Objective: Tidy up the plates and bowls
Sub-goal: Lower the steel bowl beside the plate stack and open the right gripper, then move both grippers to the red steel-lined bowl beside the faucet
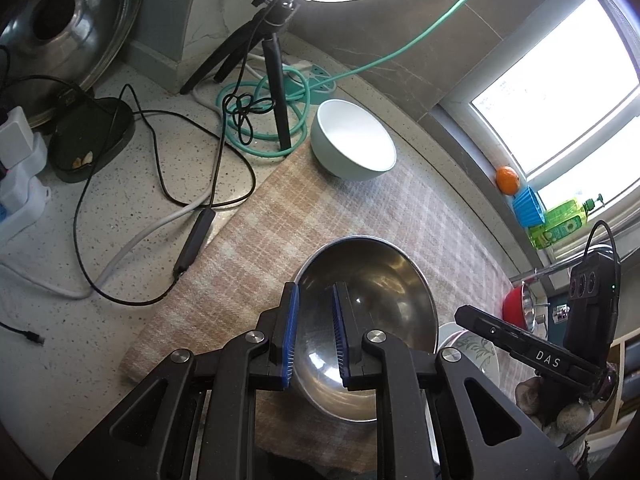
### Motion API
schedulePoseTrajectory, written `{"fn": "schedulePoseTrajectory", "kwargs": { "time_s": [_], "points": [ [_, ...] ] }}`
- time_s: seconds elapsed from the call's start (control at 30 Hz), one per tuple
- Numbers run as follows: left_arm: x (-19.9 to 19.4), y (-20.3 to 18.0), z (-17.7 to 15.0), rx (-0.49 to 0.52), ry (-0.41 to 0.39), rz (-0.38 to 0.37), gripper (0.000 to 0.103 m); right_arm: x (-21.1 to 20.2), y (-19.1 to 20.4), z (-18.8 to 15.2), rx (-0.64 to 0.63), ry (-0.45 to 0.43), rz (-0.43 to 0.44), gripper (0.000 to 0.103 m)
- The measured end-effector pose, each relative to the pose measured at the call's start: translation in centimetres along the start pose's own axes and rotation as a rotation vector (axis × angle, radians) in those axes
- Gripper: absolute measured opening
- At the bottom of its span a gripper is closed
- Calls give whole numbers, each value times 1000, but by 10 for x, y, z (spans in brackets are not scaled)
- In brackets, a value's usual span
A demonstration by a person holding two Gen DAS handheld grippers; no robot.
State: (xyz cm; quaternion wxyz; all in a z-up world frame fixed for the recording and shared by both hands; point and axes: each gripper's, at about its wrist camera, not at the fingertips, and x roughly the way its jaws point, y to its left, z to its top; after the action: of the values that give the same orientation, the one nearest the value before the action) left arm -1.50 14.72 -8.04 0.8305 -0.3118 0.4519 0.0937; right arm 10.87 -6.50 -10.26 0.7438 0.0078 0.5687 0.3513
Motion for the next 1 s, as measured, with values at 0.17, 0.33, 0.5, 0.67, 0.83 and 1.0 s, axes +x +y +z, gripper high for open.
{"fn": "schedulePoseTrajectory", "kwargs": {
  "time_s": [0.17, 0.33, 0.5, 0.67, 0.83, 1.0],
  "points": [
    [3, -21, 0, 37, 10, -37, 15, -22, -14, -6, 46, -55, 0, 25],
    [11, -48, 0, 80, 28, -78, 15, -47, -35, -17, 90, -115, -25, 27],
    [19, -78, -4, 131, 48, -116, 15, -74, -60, -32, 141, -167, -54, 27],
    [27, -116, -9, 215, 61, -139, 15, -101, -85, -47, 181, -218, -110, 27],
    [35, -158, -19, 330, 72, -139, 15, -127, -113, -60, 221, -259, -154, 31],
    [46, -196, -31, 436, 86, -118, 15, -150, -143, -73, 259, -301, -221, 36]
  ]
}}
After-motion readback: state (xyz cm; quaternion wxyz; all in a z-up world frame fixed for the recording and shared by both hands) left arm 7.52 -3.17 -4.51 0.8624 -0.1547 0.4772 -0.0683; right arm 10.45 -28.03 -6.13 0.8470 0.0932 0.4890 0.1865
